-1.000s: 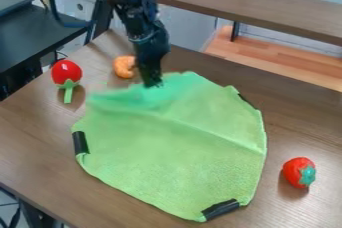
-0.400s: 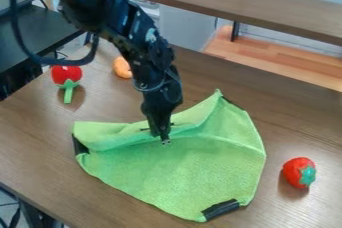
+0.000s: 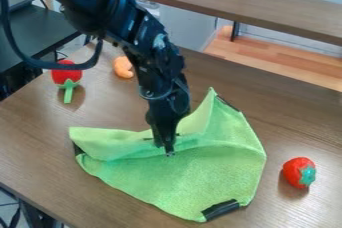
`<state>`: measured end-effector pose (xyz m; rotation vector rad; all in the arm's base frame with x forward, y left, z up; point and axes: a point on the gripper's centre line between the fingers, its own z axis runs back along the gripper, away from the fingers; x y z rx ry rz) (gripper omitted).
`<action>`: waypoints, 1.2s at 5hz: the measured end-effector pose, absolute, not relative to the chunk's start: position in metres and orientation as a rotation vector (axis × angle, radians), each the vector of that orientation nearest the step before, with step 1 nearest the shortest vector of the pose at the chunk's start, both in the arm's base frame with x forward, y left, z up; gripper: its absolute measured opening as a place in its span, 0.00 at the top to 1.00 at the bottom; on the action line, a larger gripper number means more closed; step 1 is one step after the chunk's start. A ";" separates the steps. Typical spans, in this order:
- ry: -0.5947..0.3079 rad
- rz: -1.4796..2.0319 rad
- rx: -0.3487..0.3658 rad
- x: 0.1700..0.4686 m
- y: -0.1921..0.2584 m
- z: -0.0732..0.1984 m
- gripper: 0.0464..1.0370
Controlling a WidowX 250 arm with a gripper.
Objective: Fold the cloth from top left to bottom right
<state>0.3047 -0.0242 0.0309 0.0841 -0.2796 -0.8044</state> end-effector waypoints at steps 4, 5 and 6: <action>-0.280 -0.922 0.142 0.280 -0.080 0.017 0.97; -0.225 -0.906 0.079 0.272 -0.087 0.005 0.82; -0.184 -0.924 0.010 0.272 -0.091 0.003 0.56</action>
